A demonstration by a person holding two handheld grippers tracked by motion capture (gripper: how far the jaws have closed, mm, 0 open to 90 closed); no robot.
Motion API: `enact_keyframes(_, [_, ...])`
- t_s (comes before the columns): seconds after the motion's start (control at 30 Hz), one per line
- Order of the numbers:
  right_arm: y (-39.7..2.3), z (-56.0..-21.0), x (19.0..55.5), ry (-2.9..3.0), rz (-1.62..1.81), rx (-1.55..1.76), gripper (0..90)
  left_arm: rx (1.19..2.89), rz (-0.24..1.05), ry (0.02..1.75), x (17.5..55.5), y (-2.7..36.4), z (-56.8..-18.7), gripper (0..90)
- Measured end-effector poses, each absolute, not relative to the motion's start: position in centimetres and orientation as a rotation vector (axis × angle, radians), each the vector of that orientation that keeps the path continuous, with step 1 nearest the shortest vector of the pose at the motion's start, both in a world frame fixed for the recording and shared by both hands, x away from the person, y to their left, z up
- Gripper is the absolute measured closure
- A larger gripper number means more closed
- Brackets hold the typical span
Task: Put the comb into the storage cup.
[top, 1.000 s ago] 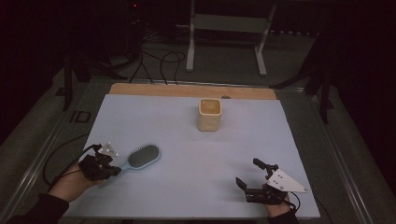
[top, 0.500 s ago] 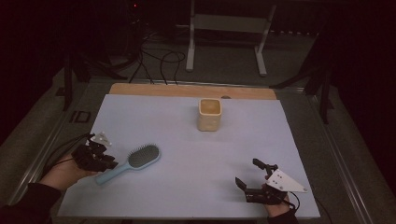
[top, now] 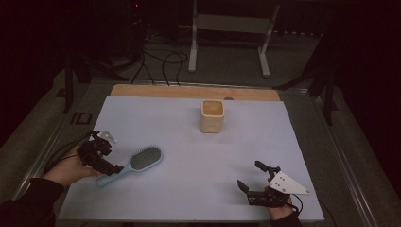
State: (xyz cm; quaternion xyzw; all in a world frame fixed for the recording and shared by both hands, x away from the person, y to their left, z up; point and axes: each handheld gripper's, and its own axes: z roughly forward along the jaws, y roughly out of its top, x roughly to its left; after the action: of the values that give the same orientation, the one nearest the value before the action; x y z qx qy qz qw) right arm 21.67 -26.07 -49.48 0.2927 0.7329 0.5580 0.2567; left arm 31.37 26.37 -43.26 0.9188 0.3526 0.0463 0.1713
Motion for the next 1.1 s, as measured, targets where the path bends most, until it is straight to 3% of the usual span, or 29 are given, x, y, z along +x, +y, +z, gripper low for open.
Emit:
enact_keyframes(0.1, [-26.1,-49.5,21.7,1.985,1.520,0.795,9.3,2.637,0.102,0.985,31.5,25.9,-43.5,0.0])
enact_keyframes(0.73, [-26.0,-49.4,21.6,1.990,1.523,0.791,9.3,2.724,0.068,0.912,31.9,24.2,-46.2,0.0])
enact_keyframes(1.0, [-26.0,-49.4,21.6,1.989,1.521,0.790,9.3,2.755,0.063,0.852,32.2,24.0,-47.5,5.2])
enact_keyframes(1.1, [-26.0,-49.4,21.6,1.989,1.524,0.790,9.3,2.769,0.099,0.833,32.3,24.0,-47.7,13.7])
